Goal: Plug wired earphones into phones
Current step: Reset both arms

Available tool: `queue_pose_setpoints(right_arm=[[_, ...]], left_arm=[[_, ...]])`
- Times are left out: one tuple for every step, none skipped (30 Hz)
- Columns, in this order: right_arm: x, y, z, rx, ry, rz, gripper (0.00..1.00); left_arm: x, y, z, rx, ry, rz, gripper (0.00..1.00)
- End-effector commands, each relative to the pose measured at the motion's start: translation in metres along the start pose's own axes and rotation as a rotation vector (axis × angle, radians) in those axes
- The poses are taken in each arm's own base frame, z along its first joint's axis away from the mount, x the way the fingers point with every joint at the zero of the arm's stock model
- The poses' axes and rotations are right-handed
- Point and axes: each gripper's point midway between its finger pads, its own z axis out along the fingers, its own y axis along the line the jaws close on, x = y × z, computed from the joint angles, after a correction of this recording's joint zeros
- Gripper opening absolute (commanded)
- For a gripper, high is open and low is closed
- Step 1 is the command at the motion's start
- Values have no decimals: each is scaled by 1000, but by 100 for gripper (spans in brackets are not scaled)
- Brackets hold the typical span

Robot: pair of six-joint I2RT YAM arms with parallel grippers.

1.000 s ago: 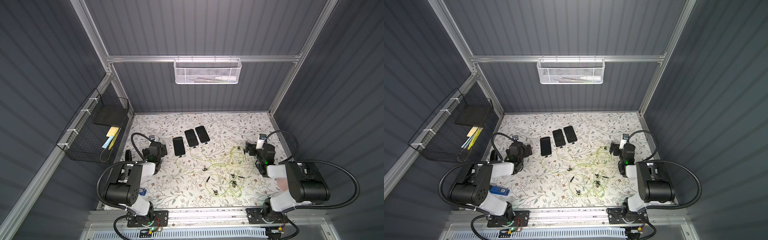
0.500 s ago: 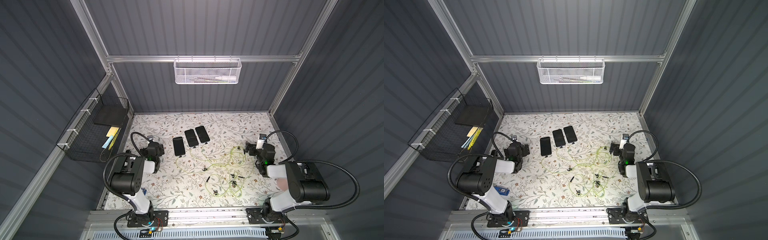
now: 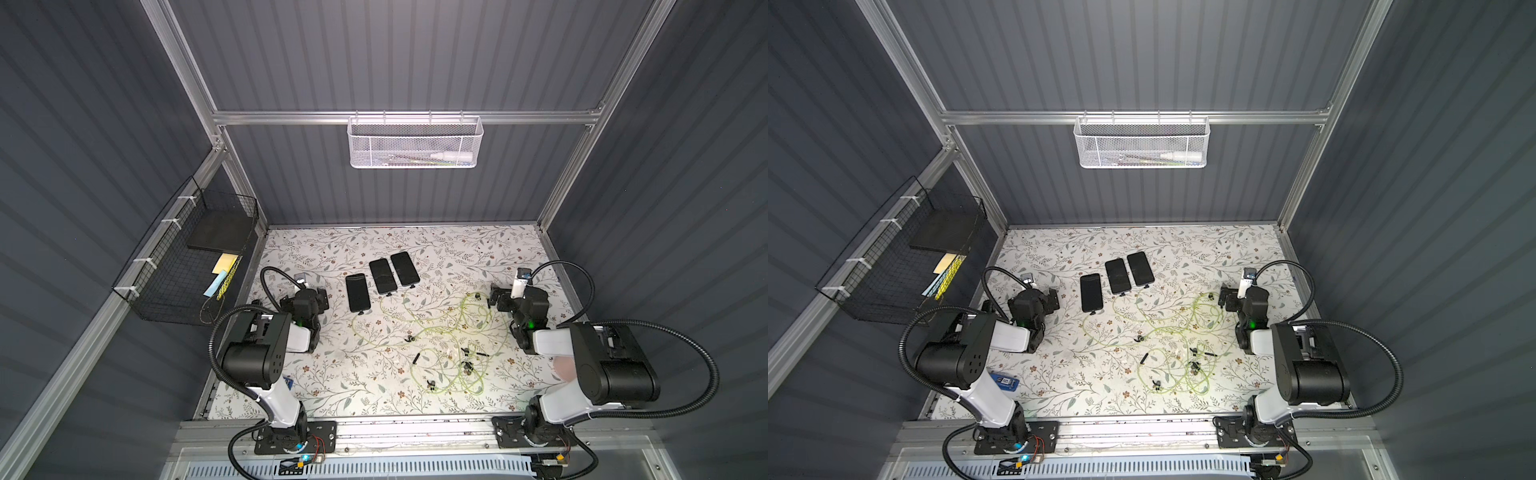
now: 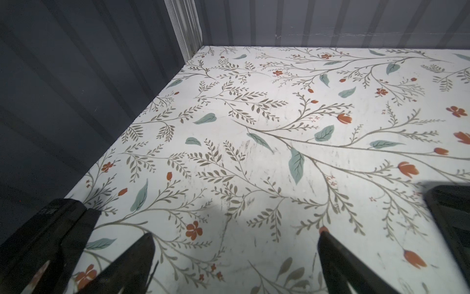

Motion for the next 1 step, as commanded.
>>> queue_pose_setpoints(right_arm=[[-6,-2,0,21,-19,-18,99]], left_arm=[[-5,0,0,0,-23,1,100]])
